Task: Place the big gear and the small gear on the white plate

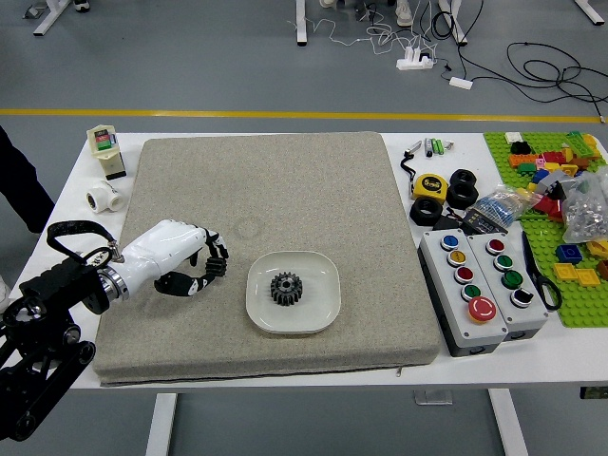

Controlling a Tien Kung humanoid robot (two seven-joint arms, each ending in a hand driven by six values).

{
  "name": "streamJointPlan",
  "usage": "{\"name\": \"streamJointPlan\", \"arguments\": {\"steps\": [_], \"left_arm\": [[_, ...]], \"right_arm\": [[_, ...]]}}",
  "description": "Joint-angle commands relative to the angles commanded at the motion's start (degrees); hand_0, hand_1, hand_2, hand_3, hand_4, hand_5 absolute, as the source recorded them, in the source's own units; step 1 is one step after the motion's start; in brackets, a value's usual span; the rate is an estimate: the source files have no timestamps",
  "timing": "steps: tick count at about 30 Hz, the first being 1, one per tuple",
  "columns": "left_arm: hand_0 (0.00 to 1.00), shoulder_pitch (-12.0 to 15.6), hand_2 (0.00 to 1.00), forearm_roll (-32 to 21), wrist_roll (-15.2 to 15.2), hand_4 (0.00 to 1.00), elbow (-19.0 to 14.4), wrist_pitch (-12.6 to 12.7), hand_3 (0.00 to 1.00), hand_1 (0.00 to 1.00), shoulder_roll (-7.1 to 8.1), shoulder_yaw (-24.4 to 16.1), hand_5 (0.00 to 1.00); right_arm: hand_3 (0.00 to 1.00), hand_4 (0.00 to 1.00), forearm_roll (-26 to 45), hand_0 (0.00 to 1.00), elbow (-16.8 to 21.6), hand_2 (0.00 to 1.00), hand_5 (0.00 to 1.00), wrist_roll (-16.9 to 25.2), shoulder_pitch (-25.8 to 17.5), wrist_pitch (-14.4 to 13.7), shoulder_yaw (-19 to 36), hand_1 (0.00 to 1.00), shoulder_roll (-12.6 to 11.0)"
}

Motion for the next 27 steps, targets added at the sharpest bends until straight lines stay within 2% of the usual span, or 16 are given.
{"name": "streamJointPlan", "arguments": {"steps": [6, 8, 13, 14, 16, 19, 20, 22, 25, 26, 27], "left_arm": [[0.304, -1.19, 0.427, 0.0, 0.17, 0.416, -3.04, 1.98, 0.537, 0.375, -0.92, 1.84, 0.002], [0.306, -1.88, 0.429, 0.0, 0.11, 0.418, -4.47, 2.79, 0.531, 0.379, -0.99, 3.75, 0.002], [0.306, -3.0, 0.429, 0.0, 0.03, 0.418, -5.24, 4.79, 0.531, 0.379, -0.84, 7.53, 0.002], [0.315, -3.12, 0.467, 0.0, 0.12, 0.571, -5.46, 4.7, 0.553, 0.411, -0.89, 8.22, 0.002], [0.315, -3.21, 0.467, 0.0, 0.27, 0.571, -5.85, 4.28, 0.553, 0.411, -0.95, 9.02, 0.002], [0.315, -3.1, 0.467, 0.0, 0.12, 0.571, -7.42, 2.27, 0.553, 0.411, -0.58, 11.02, 0.002], [0.327, -3.09, 0.507, 0.0, 0.11, 0.829, -7.51, 2.15, 0.567, 0.433, -0.55, 11.15, 0.145], [0.327, -2.85, 0.507, 0.0, -0.03, 0.829, -8.41, 1.34, 0.567, 0.433, -0.15, 12.78, 0.145], [0.327, -2.64, 0.507, 0.0, -0.07, 0.829, -8.78, 1.72, 0.567, 0.433, -0.03, 13.78, 0.145], [0.408, -2.5, 0.718, 0.0, -0.34, 0.953, -8.9, 2.55, 0.893, 0.572, -0.08, 14.19, 0.242], [0.408, -2.46, 0.718, 0.0, -0.65, 0.953, -8.98, 2.97, 0.893, 0.572, -0.15, 14.45, 0.242]], "right_arm": [[0.57, 0.763, -0.18, 0.612, 0.0, 0.694, 0.732, -0.06, 0.15, 0.02, -0.07, 0.607, -0.02], [0.57, 0.763, -0.05, 0.612, 0.0, 0.694, 0.731, -0.07, 0.2, -0.01, -0.22, 0.606, -0.02], [0.57, 0.763, 0.19, 0.612, 0.0, 0.694, 0.731, -0.01, 0.28, -0.03, -0.38, 0.606, -0.06], [0.57, 0.763, 0.18, 0.612, 0.0, 0.695, 0.731, 0.0, 0.29, -0.02, -0.41, 0.607, -0.07], [0.57, 0.763, 0.13, 0.612, 0.0, 0.695, 0.731, 0.01, 0.3, 0.0, -0.42, 0.607, -0.1], [0.57, 0.763, 0.08, 0.612, 0.0, 0.695, 0.731, 0.05, 0.29, 0.02, -0.29, 0.607, -0.13], [0.569, 0.764, 0.07, 0.612, 0.0, 0.694, 0.731, 0.05, 0.29, 0.02, -0.28, 0.607, -0.13], [0.569, 0.764, -0.01, 0.612, 0.0, 0.694, 0.731, 0.07, 0.34, 0.02, -0.19, 0.607, -0.17], [0.569, 0.764, -0.19, 0.612, 0.0, 0.694, 0.731, 0.04, 0.36, 0.01, -0.07, 0.607, -0.17], [0.569, 0.764, -0.25, 0.612, 0.0, 0.693, 0.731, 0.04, 0.35, 0.01, -0.03, 0.607, -0.18], [0.569, 0.764, -0.27, 0.612, 0.0, 0.693, 0.731, 0.04, 0.35, 0.01, -0.01, 0.607, -0.18]]}}
